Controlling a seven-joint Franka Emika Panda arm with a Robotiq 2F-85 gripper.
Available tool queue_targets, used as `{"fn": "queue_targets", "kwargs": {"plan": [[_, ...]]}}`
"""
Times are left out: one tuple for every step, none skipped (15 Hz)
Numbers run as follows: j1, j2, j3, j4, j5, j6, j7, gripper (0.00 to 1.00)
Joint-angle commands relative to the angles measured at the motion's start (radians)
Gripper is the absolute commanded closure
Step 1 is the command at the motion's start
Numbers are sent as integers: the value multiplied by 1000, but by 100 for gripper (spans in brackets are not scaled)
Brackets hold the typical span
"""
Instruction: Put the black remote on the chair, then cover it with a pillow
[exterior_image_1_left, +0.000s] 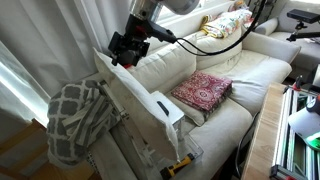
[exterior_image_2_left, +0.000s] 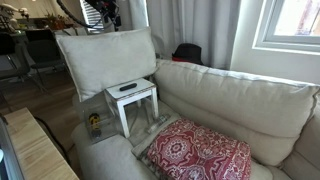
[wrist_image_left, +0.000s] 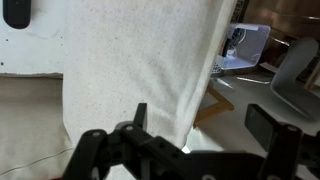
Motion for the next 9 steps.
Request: {"fn": "queue_targets", "kwargs": {"plan": [[66, 7, -38, -2, -16, 4, 19, 0], [76, 9, -41, -2, -15, 2, 20, 0], [89, 10, -49, -3, -25, 4, 31, 0], [103, 12, -58, -4, -40, 10, 45, 1], [112, 15, -65, -5, -48, 11, 54, 5], [125, 18, -76, -7, -67, 19, 65, 15], [136, 21, -86, -9, -87, 26, 79, 26], [147, 23, -96, -11, -109, 36, 92, 33], [154, 25, -102, -10, -123, 40, 103, 38]]}}
